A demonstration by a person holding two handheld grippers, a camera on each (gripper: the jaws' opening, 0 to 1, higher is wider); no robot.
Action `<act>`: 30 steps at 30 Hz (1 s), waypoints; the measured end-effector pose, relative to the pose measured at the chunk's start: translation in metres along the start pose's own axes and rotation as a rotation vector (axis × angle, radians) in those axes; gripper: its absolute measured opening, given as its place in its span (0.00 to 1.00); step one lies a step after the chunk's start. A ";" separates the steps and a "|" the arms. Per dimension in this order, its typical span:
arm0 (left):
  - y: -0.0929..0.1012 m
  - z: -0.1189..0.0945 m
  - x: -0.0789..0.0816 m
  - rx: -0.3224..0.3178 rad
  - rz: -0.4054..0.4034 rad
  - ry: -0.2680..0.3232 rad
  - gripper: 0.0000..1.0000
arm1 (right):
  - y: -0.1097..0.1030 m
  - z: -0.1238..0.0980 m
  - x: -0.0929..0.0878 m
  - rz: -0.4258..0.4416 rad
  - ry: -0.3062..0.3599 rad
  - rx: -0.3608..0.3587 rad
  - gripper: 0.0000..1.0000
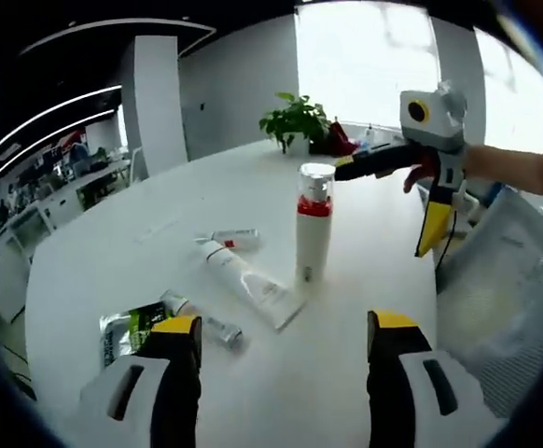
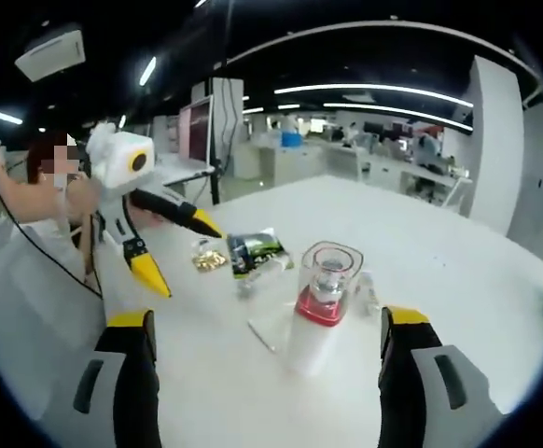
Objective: Arrange the skincare products in the storage area until every visible bottle or jar stands upright without overlapping.
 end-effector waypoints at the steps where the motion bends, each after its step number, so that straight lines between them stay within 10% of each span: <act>1: -0.001 -0.003 -0.001 0.007 -0.016 0.004 0.79 | -0.002 -0.001 0.001 0.003 0.001 -0.007 0.99; 13: -0.011 -0.028 -0.008 0.071 -0.077 0.033 0.99 | -0.015 -0.006 0.001 0.030 -0.021 -0.045 0.99; 30: -0.012 -0.059 -0.028 0.061 -0.112 0.018 0.99 | -0.031 -0.007 -0.004 0.027 -0.026 -0.123 1.00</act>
Point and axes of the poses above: the point that each gripper's makers call its tool centre point, and the gripper's own axes: z roughly forward along the fingers, y roughly to its right, x roughly out of its top, the point moved 3 cm from there along -z, roughly backward along the fingers, and after that the axes turned 6 degrees about y, right-handed, at the moved point
